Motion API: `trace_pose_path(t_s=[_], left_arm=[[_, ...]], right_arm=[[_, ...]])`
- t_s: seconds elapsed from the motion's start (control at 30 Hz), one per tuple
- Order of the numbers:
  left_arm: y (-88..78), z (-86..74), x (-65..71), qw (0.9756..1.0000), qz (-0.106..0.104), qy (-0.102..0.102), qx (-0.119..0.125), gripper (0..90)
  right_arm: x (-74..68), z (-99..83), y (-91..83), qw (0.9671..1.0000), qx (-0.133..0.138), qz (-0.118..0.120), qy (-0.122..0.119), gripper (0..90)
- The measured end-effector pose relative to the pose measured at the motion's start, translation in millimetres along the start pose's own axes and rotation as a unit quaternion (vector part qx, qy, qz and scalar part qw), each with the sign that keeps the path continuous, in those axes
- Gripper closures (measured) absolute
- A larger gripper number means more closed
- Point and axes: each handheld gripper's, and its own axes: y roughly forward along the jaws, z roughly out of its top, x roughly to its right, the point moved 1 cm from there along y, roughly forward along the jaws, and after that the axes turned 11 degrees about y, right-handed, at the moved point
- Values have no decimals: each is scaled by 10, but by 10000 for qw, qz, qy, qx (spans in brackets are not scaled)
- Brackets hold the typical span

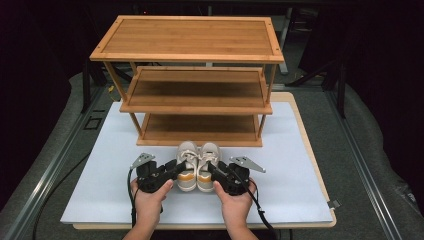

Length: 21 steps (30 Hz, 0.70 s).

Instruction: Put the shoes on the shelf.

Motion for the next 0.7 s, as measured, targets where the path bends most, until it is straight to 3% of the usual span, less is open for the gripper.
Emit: trace_pose_path(t_s=[0.03,0.13,0.7], left_arm=[[-7,16,-1,10000,3,14,9,548],[-22,51,2,10000,0,33,20,548],[-92,245,66,10000,-24,87,41,548]], right_arm=[[-3,11,-15,10000,-95,13,-21,579],[-31,38,-9,10000,27,26,-7,578],[-132,195,-101,10000,28,49,-35,578]])
